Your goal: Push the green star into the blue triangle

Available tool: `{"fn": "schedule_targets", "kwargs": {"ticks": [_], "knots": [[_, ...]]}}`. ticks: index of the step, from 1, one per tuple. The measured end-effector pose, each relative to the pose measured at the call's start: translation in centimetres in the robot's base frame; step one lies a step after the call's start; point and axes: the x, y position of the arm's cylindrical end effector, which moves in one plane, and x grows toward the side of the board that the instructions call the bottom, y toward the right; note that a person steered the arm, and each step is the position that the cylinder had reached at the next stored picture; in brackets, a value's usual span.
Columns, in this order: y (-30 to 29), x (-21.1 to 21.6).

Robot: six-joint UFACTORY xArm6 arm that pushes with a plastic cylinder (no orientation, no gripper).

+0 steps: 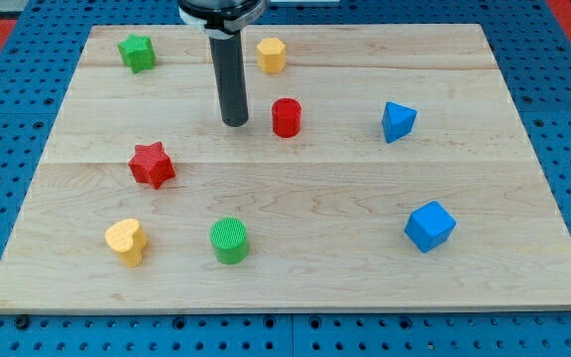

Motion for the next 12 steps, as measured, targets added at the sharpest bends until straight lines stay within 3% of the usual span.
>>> {"fn": "schedule_targets", "kwargs": {"ticks": [2,3,7,9,11,12], "knots": [[-15.7,-4.4],[-18.0,-8.7],[-19.2,-11.7],[-15.6,-15.2],[-12.3,-14.4],[-12.1,-11.7]]}}
